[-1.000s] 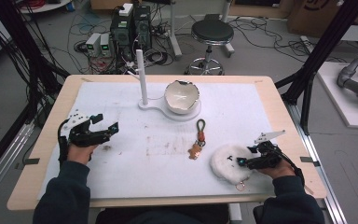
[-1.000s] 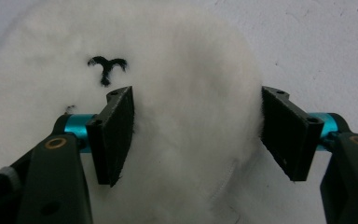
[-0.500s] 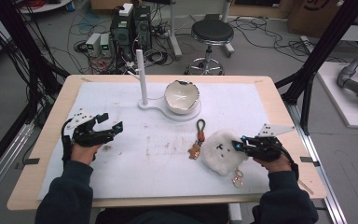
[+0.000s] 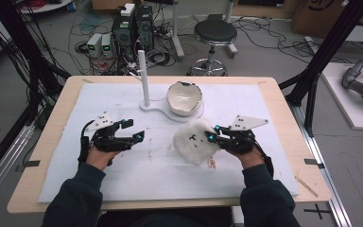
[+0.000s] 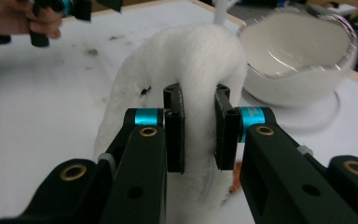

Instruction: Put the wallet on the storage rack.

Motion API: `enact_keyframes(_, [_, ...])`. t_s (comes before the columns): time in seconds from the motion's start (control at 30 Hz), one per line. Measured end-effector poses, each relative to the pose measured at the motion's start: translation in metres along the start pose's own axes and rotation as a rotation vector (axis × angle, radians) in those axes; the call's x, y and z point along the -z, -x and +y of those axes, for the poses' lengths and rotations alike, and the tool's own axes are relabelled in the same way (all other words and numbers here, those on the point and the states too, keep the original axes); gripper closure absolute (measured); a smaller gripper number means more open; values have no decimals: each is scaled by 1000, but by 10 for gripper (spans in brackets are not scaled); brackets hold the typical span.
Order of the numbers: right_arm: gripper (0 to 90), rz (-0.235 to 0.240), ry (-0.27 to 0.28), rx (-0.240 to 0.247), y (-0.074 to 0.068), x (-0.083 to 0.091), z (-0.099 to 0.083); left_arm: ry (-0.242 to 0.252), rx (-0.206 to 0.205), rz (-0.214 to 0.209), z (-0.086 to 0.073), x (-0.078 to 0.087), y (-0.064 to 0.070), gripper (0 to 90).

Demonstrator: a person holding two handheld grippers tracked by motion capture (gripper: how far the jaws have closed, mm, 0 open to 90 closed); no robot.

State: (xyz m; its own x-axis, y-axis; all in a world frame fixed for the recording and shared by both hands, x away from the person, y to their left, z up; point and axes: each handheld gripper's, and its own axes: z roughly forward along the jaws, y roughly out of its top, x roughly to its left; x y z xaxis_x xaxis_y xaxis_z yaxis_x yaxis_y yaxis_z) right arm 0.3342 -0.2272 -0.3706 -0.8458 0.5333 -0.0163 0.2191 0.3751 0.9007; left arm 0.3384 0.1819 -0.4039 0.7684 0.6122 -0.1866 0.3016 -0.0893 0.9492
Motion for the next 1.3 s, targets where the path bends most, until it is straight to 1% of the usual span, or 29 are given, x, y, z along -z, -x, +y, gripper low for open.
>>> enact_keyframes(0.1, [785,34,40,33,-9,-16,15,0,-8,-56,1,-6,8,260])
enact_keyframes(0.13, [785,46,44,38,-12,-20,17,-2,-13,-103,2,-10,12,260])
enact_keyframes(0.17, [784,47,45,43,-14,-23,19,-2,-13,-103,2,-10,12,260])
enact_keyframes(0.23, [784,60,45,42,-16,-26,20,-10,-21,-142,2,-13,16,260])
enact_keyframes(0.33, [783,84,44,51,-22,-33,22,-32,-38,-175,1,-19,23,286])
enact_keyframes(0.4, [782,103,35,68,-26,-38,23,-48,-56,-188,0,-23,26,365])
enact_keyframes(0.43, [782,103,35,68,-26,-38,23,-57,-61,-191,0,-25,27,365])
enact_keyframes(0.47, [782,108,29,68,-27,-39,22,-68,-73,-192,-1,-26,27,401])
enact_keyframes(0.5, [781,107,28,59,-26,-40,20,-79,-87,-196,-2,-27,28,572])
enact_keyframes(0.53, [781,107,28,59,-26,-40,20,-84,-105,-199,-2,-27,28,572])
enact_keyframes(0.6, [773,106,17,49,-24,-41,18,-91,-120,-199,-3,-26,28,719])
enact_keyframes(0.63, [773,106,17,49,-24,-41,18,-86,-124,-200,-2,-25,28,719])
enact_keyframes(0.67, [733,98,18,46,-23,-43,17,-77,-127,-200,-2,-24,28,758])
enact_keyframes(0.7, [733,98,18,46,-23,-43,17,-66,-125,-199,-1,-23,27,758])
enact_keyframes(0.73, [696,88,10,38,-23,-43,17,-58,-130,-196,-1,-22,26,768])
enact_keyframes(0.77, [536,63,6,5,-19,-43,14,-48,-133,-194,-1,-20,26,779])
enact_keyframes(0.8, [489,60,0,-18,-15,-43,13,-42,-132,-190,0,-19,24,780])
enact_keyframes(0.83, [489,60,0,-18,-15,-43,13,-31,-129,-193,-1,-17,23,780])
enact_keyframes(0.87, [402,77,-16,-61,-9,-43,7,-19,-129,-193,0,-16,22,782])
enact_keyframes(0.97, [371,103,-44,-106,-4,-47,2,21,-115,-209,1,-12,19,783])
enact_keyframes(1.0, [364,137,-63,-124,-3,-52,-2,34,-112,-219,1,-11,18,783])
enact_keyframes(1.07, [372,172,-78,-135,-4,-58,-4,54,-104,-227,2,-10,18,783])
enact_keyframes(1.1, [418,193,-82,-136,-5,-60,-4,47,-106,-229,2,-10,18,783])
enact_keyframes(1.13, [510,217,-81,-133,-5,-62,-4,47,-106,-229,2,-10,18,783])
enact_keyframes(1.17, [510,217,-81,-133,-5,-62,-4,41,-108,-228,1,-11,18,783])
enact_keyframes(1.2, [581,235,-72,-129,-6,-62,-3,37,-109,-228,0,-11,18,782])
enact_keyframes(1.23, [709,224,-63,-119,-7,-60,-2,34,-105,-223,0,-11,18,781])
enact_keyframes(1.27, [709,224,-63,-119,-7,-60,-2,27,-99,-220,0,-11,17,781])
enact_keyframes(1.3, [750,213,-30,-119,-6,-56,0,17,-93,-215,-1,-12,17,778])
